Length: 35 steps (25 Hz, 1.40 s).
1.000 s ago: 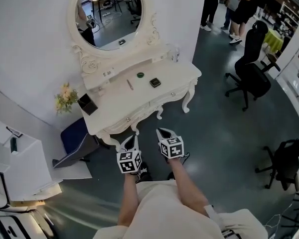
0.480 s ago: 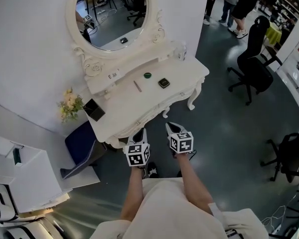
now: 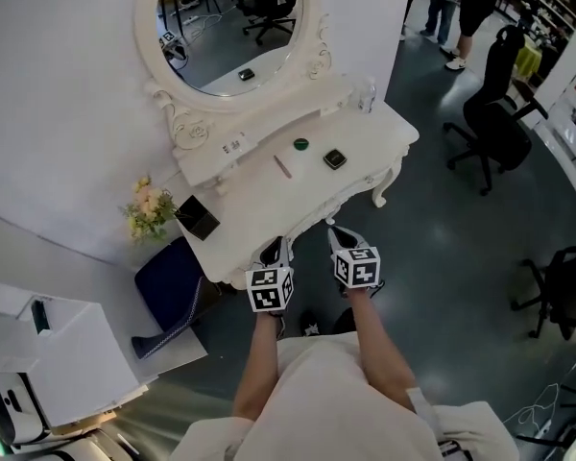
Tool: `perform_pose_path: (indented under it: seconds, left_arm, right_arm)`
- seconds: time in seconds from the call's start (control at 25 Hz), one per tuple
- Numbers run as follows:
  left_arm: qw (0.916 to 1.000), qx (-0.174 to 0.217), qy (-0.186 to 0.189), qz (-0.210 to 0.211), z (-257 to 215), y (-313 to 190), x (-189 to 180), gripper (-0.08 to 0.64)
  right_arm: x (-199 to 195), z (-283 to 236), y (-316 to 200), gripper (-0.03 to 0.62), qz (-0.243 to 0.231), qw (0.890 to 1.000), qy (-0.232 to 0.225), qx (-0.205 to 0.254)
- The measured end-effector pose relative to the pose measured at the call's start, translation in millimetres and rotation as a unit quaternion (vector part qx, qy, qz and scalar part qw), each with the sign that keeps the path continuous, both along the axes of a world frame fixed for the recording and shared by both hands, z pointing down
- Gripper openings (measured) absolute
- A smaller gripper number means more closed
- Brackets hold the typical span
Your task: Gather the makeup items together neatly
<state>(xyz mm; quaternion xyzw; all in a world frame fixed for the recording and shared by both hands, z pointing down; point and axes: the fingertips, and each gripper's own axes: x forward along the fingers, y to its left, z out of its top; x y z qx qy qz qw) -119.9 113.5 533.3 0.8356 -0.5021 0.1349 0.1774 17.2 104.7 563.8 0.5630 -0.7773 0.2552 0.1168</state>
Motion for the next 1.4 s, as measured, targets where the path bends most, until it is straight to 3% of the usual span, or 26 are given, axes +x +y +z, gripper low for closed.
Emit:
perform_pose_path:
  seconds: [0.32, 0.84, 1.4]
  left_arm:
    - [0.9999, -0.003, 0.001, 0.015, 8.9, -20.9, -2.5, 0.014]
    - [0.9998, -0.004, -0.008, -0.017, 12.8, -104.4, 4.9, 0.014]
    - [0.9992, -0.022, -0.029, -0.020, 26.1, -206.2, 49.3, 0.014]
  right_arm:
    - [15.5, 2.5, -17.4, 0.044, 0.042, 0.999, 0.011, 0.003]
    - [34.0, 1.7, -105.4, 0.044, 0.025, 1.000, 0.010, 0.006]
    - [81.0, 2.8, -220.0, 0.046, 0.015, 1.000, -0.005, 0.010]
